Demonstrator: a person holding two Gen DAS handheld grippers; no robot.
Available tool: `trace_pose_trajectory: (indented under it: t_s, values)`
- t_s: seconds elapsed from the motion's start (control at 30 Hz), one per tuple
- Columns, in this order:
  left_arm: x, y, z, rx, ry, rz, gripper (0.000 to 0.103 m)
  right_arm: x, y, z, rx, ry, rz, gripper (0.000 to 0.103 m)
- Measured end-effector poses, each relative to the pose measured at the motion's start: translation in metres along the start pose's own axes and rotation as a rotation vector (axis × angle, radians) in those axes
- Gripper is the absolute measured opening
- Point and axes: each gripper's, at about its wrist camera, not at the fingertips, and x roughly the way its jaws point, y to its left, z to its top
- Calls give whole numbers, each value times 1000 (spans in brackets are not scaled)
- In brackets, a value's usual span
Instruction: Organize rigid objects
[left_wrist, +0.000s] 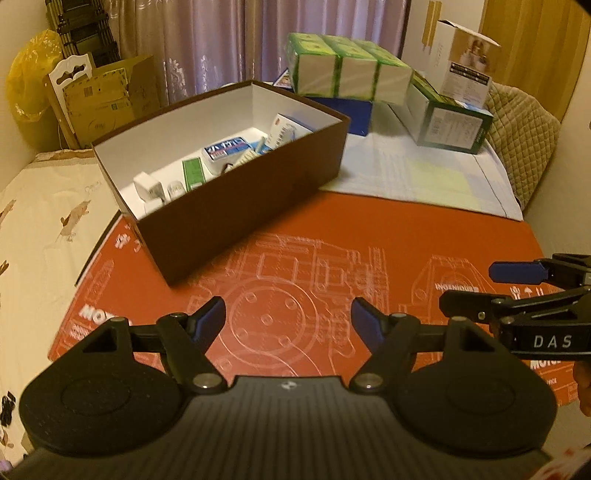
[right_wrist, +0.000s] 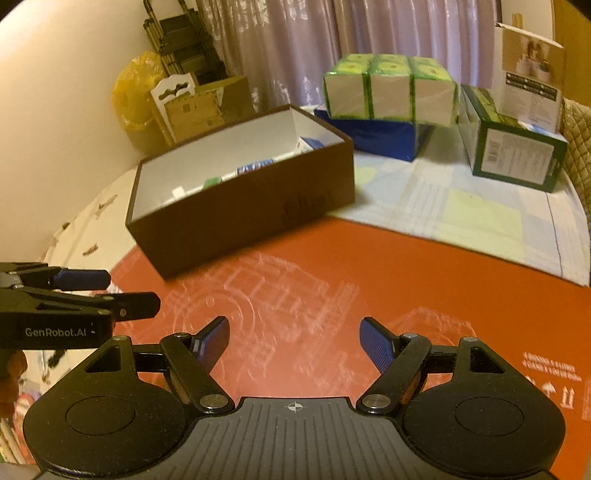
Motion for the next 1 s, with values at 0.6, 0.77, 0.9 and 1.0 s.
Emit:
trace_pose_trajectory:
  t_s: [0.6, 0.77, 0.9, 1.0]
  values:
    - [-16, -43, -28, -2, 11, -6, 69, -40, -28, -41, 12, 22, -22, 75]
    - [-18, -50, -30, 12, 12, -19, 69, -46, -35, -44, 35, 12, -34, 75]
    - [-20, -55, -31, 17, 6, -26, 69, -48, -39, -45, 47, 10, -36, 75]
    - [-20, -55, -32, 17, 5, -26, 69, -50, -39, -45, 49, 9, -34, 75]
